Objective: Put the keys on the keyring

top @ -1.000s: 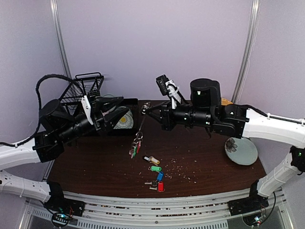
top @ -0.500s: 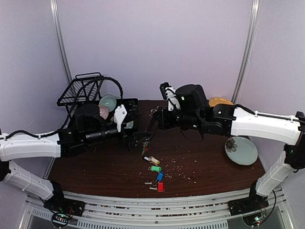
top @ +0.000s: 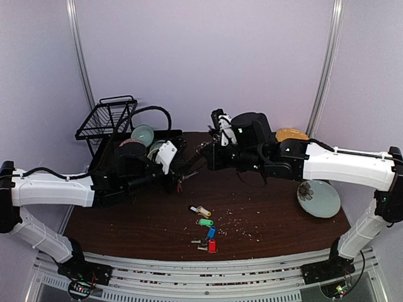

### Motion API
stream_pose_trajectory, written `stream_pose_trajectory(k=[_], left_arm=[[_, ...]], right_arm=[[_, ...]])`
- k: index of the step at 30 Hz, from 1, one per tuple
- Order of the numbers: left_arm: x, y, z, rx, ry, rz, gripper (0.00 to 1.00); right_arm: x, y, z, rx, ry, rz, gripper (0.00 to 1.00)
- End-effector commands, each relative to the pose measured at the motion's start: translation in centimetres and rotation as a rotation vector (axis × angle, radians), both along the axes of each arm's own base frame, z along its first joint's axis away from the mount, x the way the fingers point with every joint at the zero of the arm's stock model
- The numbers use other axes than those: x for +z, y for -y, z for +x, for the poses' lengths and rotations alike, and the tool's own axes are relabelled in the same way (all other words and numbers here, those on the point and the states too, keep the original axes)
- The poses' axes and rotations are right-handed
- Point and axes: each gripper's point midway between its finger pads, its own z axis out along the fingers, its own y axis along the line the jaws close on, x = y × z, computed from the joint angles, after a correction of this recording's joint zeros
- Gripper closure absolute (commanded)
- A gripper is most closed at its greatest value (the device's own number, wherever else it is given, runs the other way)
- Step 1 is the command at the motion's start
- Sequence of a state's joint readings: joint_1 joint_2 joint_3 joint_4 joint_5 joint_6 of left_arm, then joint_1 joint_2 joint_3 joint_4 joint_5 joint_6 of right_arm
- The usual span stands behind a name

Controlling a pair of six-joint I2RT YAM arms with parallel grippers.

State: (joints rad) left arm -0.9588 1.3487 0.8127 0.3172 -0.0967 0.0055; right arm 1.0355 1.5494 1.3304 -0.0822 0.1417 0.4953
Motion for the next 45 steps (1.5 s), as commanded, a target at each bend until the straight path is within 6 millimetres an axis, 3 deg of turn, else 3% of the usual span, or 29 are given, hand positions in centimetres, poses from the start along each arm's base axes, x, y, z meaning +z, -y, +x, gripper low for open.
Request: stream_pose_trajectory(k=[1,4,7,11,15,16,18,19,21,24,27,29,30,31,37,45], left_arm=[[2.7,-1.6,1.1,0.085,0.097,-0.023,1.00],[2.2,-2.9,2.3,0.179,0.135,0.074,1.00],[1.9,-3.8,3.3,0.235,0.184,0.168,1.00],[1.6,-4.6,3.5,0.254,0.262,0.291,1.00],[0.4,-5.8,3.1,0.228,0.354,0.453,1.00],[0.3,-5.8,2.9,0.211,0.367,0.470,0.83],[0.3,-5.5,2.1,0.155,0.382,0.464,0.41],[0.3,-5.0,1.2,0.093,0.388,0.450,0.32],[0.5,-3.3,-2.1,-0.121,0.402,0.389,0.26],[1.4,-2.2,-7.6,-0.407,0.448,0.290,0.19],[4.5,-2.2,-10.8,-0.514,0.528,0.158,0.25],[5.9,-1.5,-11.0,-0.468,0.563,0.128,0.43],[5.7,-1.0,-10.9,-0.440,0.577,0.149,0.52],[5.3,-0.6,-10.7,-0.426,0.588,0.184,0.55],[2.2,1.2,-10.2,-0.473,0.597,0.320,0.62],[0.2,1.7,-5.8,-0.232,0.613,0.453,0.72]], right_arm=[[-0.4,0.5,0.1,0.020,-0.013,-0.038,1.00],[-1.9,1.5,0.3,0.030,-0.067,-0.074,1.00],[-3.2,0.4,-0.8,0.127,-0.108,-0.111,1.00],[-3.2,-0.9,-2.5,0.275,-0.155,-0.141,1.00],[-4.1,0.6,-3.3,0.352,-0.312,-0.174,1.00],[-4.3,1.0,-3.2,0.353,-0.345,-0.158,1.00],[-4.7,0.9,-3.5,0.354,-0.398,-0.113,1.00],[-5.0,0.5,-3.6,0.352,-0.422,-0.082,1.00],[-5.4,-0.2,-4.0,0.356,-0.477,0.011,1.00],[-6.1,-1.0,-4.3,0.352,-0.552,0.125,1.00],[-6.6,-1.1,-4.2,0.330,-0.592,0.147,1.00],[-6.9,-1.2,-4.3,0.324,-0.632,0.162,1.00],[-6.9,-1.4,-4.4,0.325,-0.652,0.174,1.00],[-6.8,-1.5,-4.5,0.331,-0.672,0.188,1.00],[-7.1,-2.0,-4.9,0.324,-0.797,0.242,1.00],[-6.4,-2.0,-4.3,0.270,-0.830,0.235,1.00]])
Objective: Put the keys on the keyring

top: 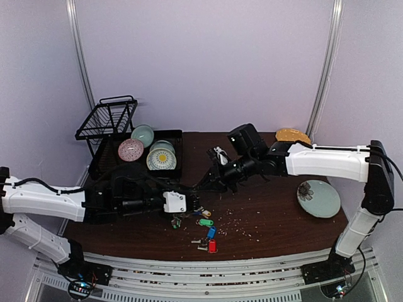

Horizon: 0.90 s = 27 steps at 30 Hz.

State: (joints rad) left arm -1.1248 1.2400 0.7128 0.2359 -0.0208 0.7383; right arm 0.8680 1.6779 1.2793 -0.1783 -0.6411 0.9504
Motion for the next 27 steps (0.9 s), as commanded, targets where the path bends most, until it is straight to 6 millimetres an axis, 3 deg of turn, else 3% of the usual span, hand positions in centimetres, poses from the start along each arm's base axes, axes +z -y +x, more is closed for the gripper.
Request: stream_pose_trajectory(k=[1,6,9,13,18,23,27], left_arm=[[2.3,0.0,3.3,0.169,0.096,-0.049,0.73],[0.5,0.4,4.6,0.237,0.047,-0.008,0.75],[1.5,-0.3,6.4,0.358,0.084,-0.046,0.83],[2.3,-0.4,6.9,0.385,0.110,-0.081,0.92],[1.2,-0.1,7.0,0.378,0.105,-0.050,0.77],[1.3,-0.2,7.4,0.405,0.144,-0.051,0.75],[1.6,0.2,6.8,0.363,0.094,-0.080,0.67]], right_arm=[[2.9,-0.4,0.7,-0.024,0.008,0.043,1.00],[4.1,-0.1,1.3,-0.073,0.033,0.074,1.00],[4.4,-0.1,1.2,-0.075,0.030,0.080,1.00],[5.0,0.0,1.3,-0.079,0.044,0.093,1.00],[6.0,-0.1,1.5,-0.087,0.066,0.114,1.00],[6.3,-0.1,1.6,-0.087,0.070,0.120,1.00],[6.5,0.0,1.7,-0.084,0.095,0.114,1.00]])
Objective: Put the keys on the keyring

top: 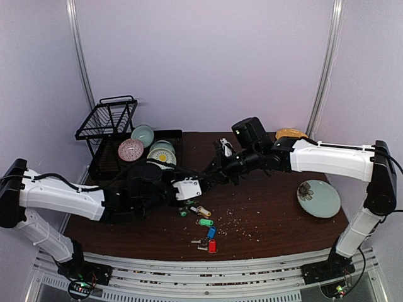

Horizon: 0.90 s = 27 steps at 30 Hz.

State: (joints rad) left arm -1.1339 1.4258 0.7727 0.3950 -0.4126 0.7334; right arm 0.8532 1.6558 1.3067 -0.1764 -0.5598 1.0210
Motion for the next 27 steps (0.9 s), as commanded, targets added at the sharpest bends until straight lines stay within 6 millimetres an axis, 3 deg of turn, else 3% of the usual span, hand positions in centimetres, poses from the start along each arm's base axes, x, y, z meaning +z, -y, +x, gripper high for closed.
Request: stream_pose_trajectory(k=[1,3,7,12,19,27], left_arm=[[2.3,0.7,-0.4,-0.053,-0.028,-0.105,0.65],[2.4,1.0,-1.7,-0.136,-0.105,-0.141,0.61],[3.0,0.4,-1.2,-0.098,-0.080,-0.185,0.66],[3.1,0.6,-1.9,-0.146,-0.072,-0.204,0.52],[4.3,0.4,0.2,-0.035,-0.016,-0.229,0.68],[4.8,0.2,1.6,0.038,0.037,-0.232,0.75]], right_arm=[[4.6,-0.4,-0.4,0.032,0.101,0.081,1.00],[4.8,-0.1,-0.1,0.022,0.099,0.094,1.00],[5.7,0.2,0.2,-0.004,0.105,0.137,1.00],[6.3,0.1,0.3,0.002,0.132,0.145,1.00],[6.6,-0.2,-0.1,0.016,0.145,0.151,1.00],[6.7,-0.5,-0.5,0.033,0.150,0.153,1.00]])
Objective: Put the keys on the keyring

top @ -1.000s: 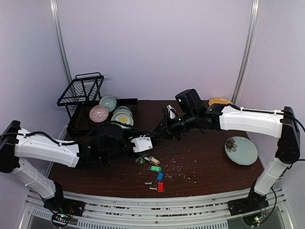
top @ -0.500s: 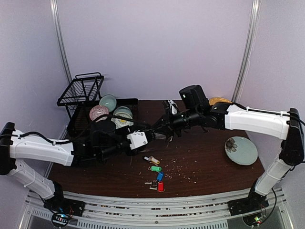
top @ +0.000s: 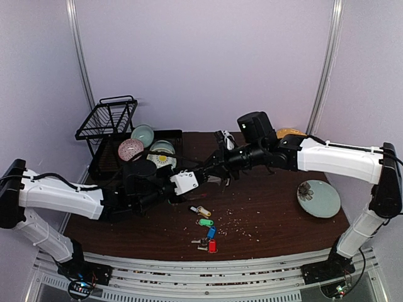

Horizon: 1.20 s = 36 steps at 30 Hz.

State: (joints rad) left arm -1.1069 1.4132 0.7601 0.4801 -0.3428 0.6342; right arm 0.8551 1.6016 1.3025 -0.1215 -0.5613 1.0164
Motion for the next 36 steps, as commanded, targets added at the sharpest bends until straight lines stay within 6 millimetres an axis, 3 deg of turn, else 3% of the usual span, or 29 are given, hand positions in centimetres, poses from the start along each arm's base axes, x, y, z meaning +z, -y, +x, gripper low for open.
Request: stream_pose_trajectory(k=[1,4,6,11,15,17,22,25,28,31,36], left_arm=[[3.4,-0.1,1.4,0.072,0.079,-0.087,0.75],[3.8,0.7,0.4,-0.003,0.039,-0.103,0.65],[2.6,1.8,-1.9,-0.157,-0.039,-0.061,0.56],[1.0,0.8,-4.1,-0.258,-0.147,-0.057,0.46],[2.6,-0.2,-6.6,-0.419,-0.229,-0.116,0.36],[3.7,-0.6,-8.2,-0.534,-0.303,-0.137,0.34],[6.3,-1.1,-9.2,-0.619,-0.426,-0.166,0.42],[7.1,-1.1,-8.4,-0.610,-0.479,-0.192,0.55],[6.5,-0.6,-7.3,-0.564,-0.516,-0.182,0.67],[5.6,0.2,-7.0,-0.571,-0.559,-0.161,0.68],[6.7,0.9,-5.5,-0.518,-0.545,-0.248,0.75]], right_arm=[[3.2,-0.5,-0.5,0.030,0.076,0.071,1.00],[3.3,-0.5,-0.6,0.042,0.093,0.065,1.00],[3.3,-0.1,-0.2,0.032,0.121,0.041,1.00],[4.3,0.8,0.4,0.004,0.155,0.049,1.00],[5.7,0.5,-0.8,0.160,0.341,0.039,1.00],[4.3,1.3,-1.9,0.280,0.425,-0.060,1.00],[2.4,4.1,-2.7,0.446,0.698,-0.287,1.00],[3.1,4.9,-3.2,0.517,0.845,-0.328,1.00],[3.9,5.0,-4.5,0.607,0.969,-0.351,1.00],[4.6,4.7,-4.7,0.632,1.050,-0.390,1.00],[5.0,3.6,-5.5,0.671,1.168,-0.405,1.00]])
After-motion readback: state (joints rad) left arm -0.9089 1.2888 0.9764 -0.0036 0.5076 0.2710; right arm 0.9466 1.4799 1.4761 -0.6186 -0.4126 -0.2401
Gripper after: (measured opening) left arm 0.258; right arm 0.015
